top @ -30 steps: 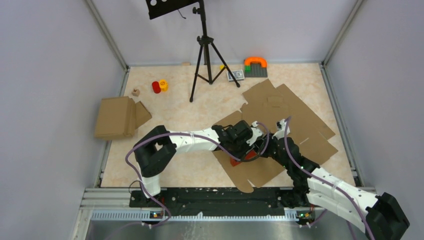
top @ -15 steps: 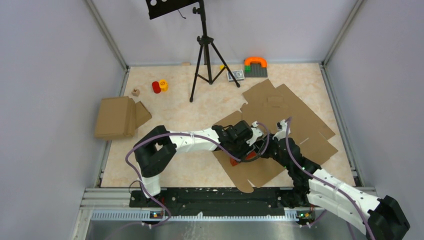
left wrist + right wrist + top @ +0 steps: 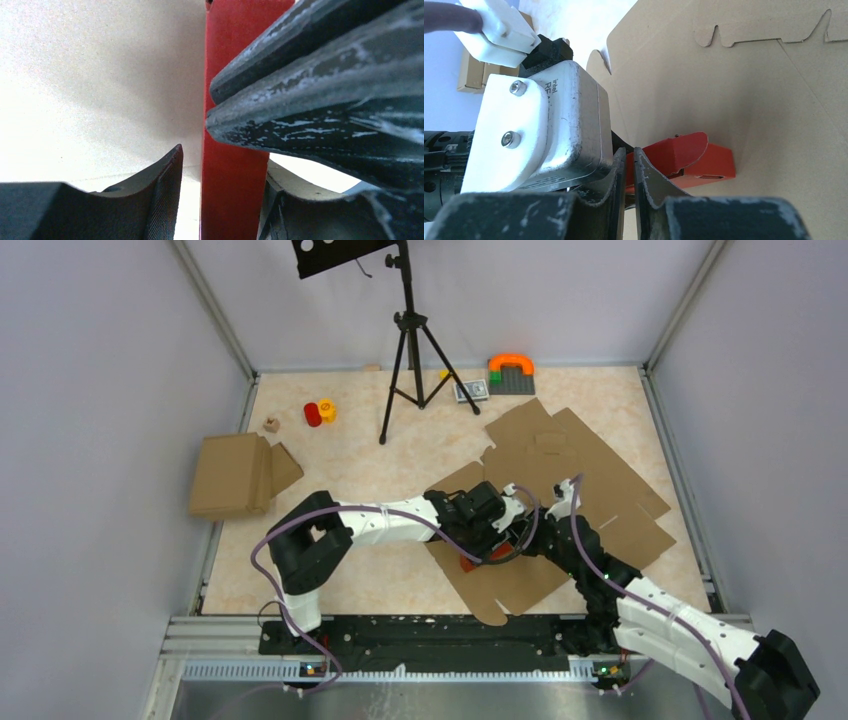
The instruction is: Fold the paper box
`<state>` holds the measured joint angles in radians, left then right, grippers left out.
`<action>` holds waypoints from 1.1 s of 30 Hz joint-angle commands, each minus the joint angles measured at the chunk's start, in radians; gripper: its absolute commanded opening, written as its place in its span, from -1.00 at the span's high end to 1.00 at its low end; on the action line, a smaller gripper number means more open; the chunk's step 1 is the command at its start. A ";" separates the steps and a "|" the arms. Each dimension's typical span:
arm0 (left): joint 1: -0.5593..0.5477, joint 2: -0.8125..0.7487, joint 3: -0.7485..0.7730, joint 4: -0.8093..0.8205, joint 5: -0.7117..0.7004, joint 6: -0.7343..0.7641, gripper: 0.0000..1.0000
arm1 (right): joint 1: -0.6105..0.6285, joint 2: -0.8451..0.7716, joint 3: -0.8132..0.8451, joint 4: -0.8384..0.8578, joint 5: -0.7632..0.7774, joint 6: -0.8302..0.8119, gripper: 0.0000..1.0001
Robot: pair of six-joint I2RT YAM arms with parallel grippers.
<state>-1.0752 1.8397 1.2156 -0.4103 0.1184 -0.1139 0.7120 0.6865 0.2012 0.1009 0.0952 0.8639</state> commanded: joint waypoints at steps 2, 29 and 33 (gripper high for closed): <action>-0.008 -0.033 0.042 -0.002 0.007 0.012 -0.02 | -0.005 0.022 -0.009 -0.058 -0.019 -0.026 0.80; -0.008 -0.025 0.063 -0.038 0.005 0.007 0.15 | -0.005 0.031 -0.010 -0.052 -0.023 -0.026 0.82; -0.008 -0.020 0.062 -0.034 0.005 0.007 0.45 | -0.005 0.026 -0.001 -0.061 -0.023 -0.029 0.79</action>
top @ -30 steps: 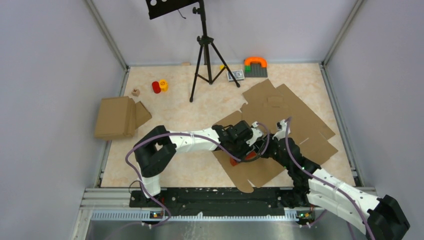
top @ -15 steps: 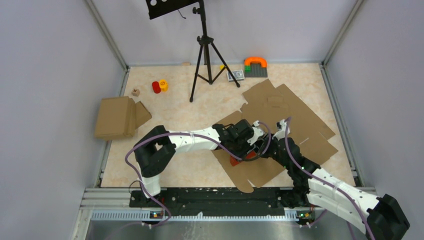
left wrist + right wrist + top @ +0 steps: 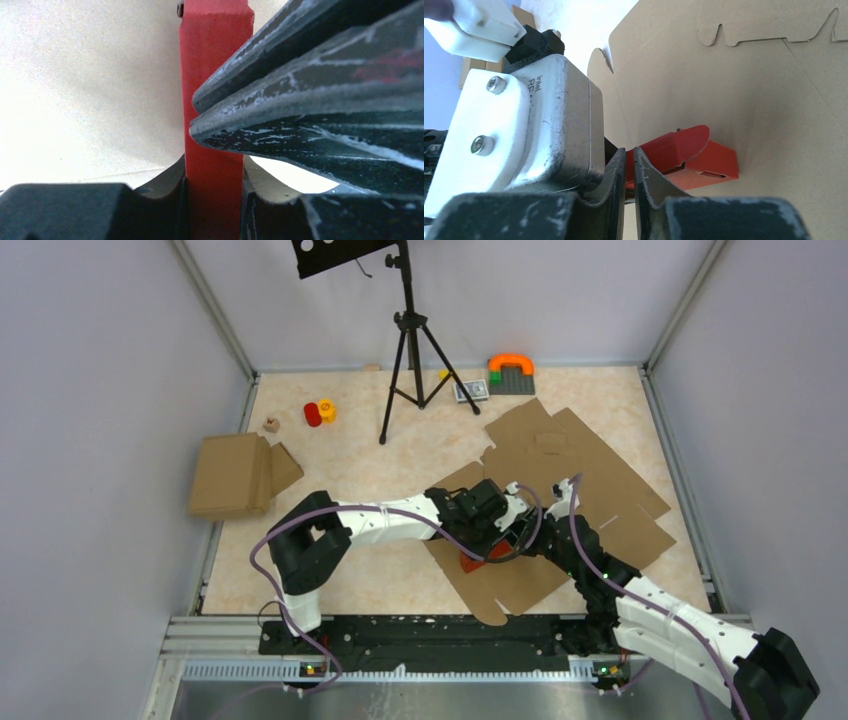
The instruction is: Fold the paper box
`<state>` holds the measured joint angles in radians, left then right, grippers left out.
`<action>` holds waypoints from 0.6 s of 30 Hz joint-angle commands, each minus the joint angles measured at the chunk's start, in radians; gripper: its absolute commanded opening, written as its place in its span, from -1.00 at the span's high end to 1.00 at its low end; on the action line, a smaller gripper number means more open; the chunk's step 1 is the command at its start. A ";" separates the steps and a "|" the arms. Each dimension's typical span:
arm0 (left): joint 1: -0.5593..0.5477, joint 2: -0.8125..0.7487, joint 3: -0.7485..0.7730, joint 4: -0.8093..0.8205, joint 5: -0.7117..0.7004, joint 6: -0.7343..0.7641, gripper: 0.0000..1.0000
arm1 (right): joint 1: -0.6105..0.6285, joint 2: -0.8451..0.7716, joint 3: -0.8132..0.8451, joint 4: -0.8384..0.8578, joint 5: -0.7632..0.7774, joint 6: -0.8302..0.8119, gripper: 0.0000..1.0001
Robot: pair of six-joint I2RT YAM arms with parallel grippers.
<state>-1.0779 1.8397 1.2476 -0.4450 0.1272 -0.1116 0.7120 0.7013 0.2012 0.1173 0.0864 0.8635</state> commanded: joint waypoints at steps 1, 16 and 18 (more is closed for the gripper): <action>-0.006 -0.018 0.029 0.000 -0.007 0.005 0.50 | -0.005 0.008 0.003 -0.081 -0.014 -0.032 0.72; -0.009 -0.040 -0.010 0.005 0.024 0.047 0.52 | -0.006 -0.162 0.198 -0.431 0.107 -0.210 -0.03; -0.008 -0.043 -0.011 -0.006 0.035 0.058 0.52 | -0.006 -0.195 0.209 -0.477 0.132 -0.240 -0.08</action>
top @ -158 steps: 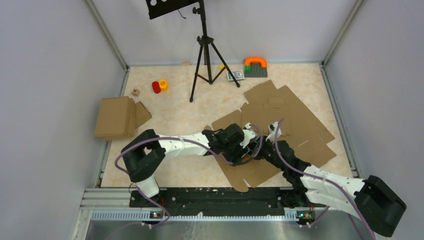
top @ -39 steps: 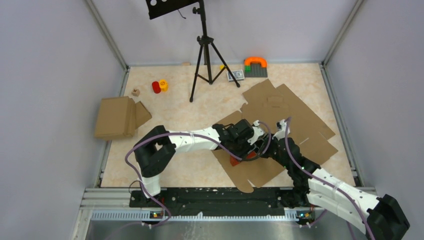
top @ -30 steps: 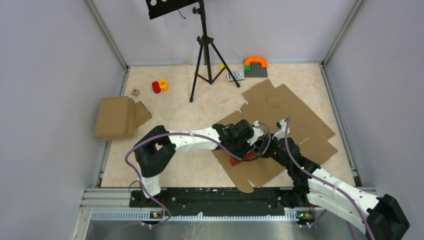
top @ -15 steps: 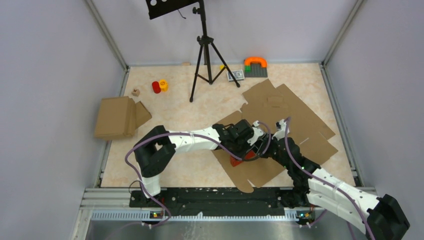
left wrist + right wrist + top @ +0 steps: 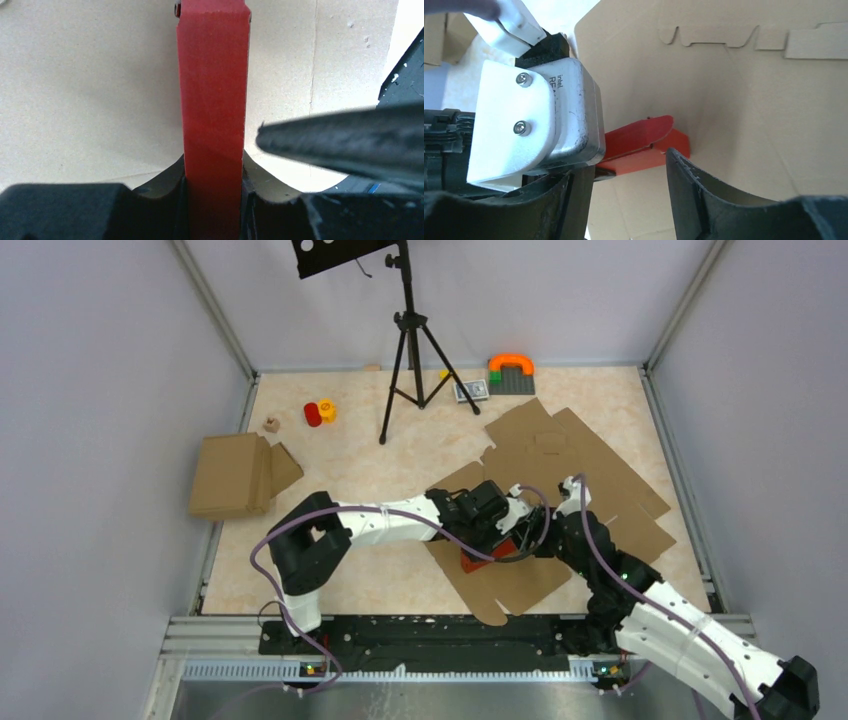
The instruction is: Fold the paper box
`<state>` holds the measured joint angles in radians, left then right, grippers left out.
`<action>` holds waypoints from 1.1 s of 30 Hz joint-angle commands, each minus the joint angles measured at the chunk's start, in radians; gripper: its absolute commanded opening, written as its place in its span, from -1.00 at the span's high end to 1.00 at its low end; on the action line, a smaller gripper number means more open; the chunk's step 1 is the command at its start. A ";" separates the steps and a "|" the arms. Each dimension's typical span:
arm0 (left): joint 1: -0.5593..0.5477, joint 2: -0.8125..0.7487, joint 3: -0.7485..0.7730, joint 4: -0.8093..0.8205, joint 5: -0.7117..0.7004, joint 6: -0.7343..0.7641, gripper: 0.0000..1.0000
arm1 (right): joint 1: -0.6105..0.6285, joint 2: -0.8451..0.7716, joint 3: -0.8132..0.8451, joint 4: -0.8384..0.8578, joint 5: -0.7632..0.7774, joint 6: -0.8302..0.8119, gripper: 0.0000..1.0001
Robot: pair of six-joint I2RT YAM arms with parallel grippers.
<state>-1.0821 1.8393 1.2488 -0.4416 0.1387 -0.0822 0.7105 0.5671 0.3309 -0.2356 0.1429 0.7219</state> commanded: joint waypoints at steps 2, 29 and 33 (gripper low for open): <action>-0.004 -0.047 -0.010 -0.033 0.028 0.037 0.51 | -0.005 -0.103 0.069 -0.150 0.084 -0.099 -0.10; 0.118 -0.220 -0.100 -0.191 0.159 0.132 0.49 | -0.003 -0.166 -0.222 0.413 -0.243 -0.603 0.10; 0.138 -0.250 -0.118 -0.194 0.237 0.155 0.49 | -0.002 -0.146 -0.240 0.523 -0.294 -0.702 0.12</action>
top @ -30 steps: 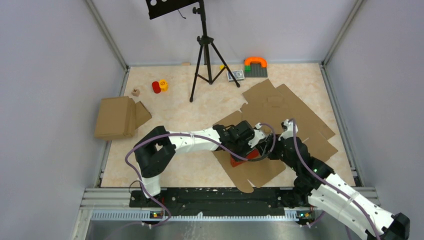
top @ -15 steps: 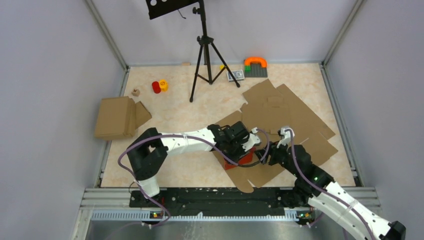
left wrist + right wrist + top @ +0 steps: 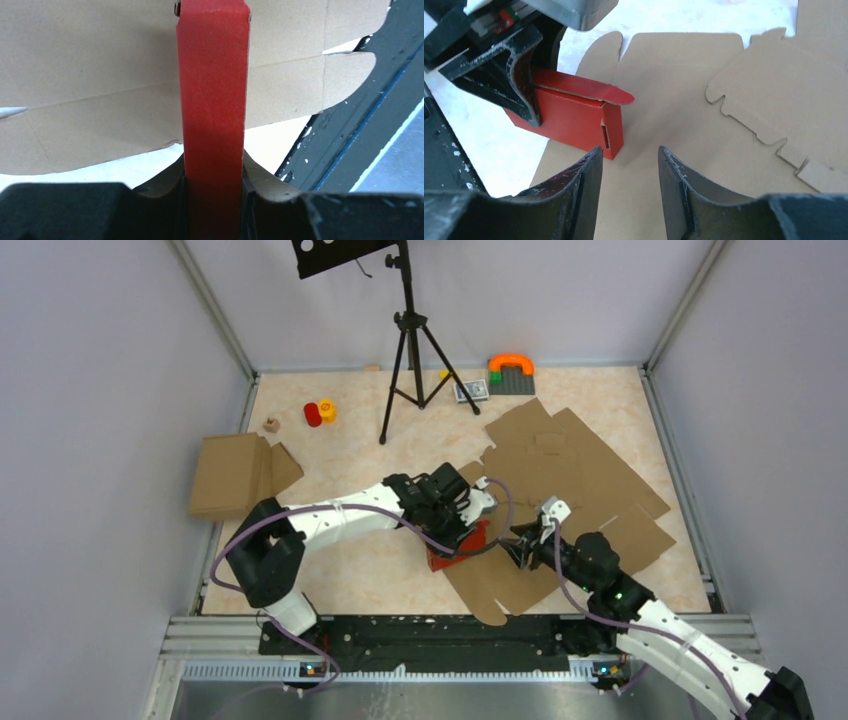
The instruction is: Fold the paper box
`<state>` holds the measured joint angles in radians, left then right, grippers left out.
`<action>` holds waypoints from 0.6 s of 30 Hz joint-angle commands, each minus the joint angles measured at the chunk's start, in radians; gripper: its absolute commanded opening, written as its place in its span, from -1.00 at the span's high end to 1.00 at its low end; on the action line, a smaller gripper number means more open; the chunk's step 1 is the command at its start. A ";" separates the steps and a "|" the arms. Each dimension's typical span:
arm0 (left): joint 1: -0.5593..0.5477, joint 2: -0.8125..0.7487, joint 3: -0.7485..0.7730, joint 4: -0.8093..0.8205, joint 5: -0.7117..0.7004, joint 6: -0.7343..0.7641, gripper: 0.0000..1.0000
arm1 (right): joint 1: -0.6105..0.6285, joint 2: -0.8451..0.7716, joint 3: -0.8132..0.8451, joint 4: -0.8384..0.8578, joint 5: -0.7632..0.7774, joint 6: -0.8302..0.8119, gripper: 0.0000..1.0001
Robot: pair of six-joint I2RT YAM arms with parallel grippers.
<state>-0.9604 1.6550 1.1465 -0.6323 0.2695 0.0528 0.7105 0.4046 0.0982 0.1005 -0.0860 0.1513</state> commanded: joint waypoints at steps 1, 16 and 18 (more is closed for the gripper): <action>0.018 -0.066 -0.015 -0.009 0.119 0.024 0.48 | -0.003 0.028 -0.007 0.207 -0.079 -0.145 0.13; 0.025 -0.077 0.006 -0.039 0.159 0.035 0.49 | 0.043 0.259 0.098 0.302 -0.089 -0.335 0.23; 0.024 -0.074 0.008 -0.042 0.180 0.037 0.49 | 0.053 0.261 0.098 0.311 -0.096 -0.349 0.25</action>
<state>-0.9382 1.6249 1.1404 -0.6674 0.4007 0.0742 0.7410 0.6636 0.1467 0.3313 -0.1604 -0.1417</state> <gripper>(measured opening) 0.316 0.384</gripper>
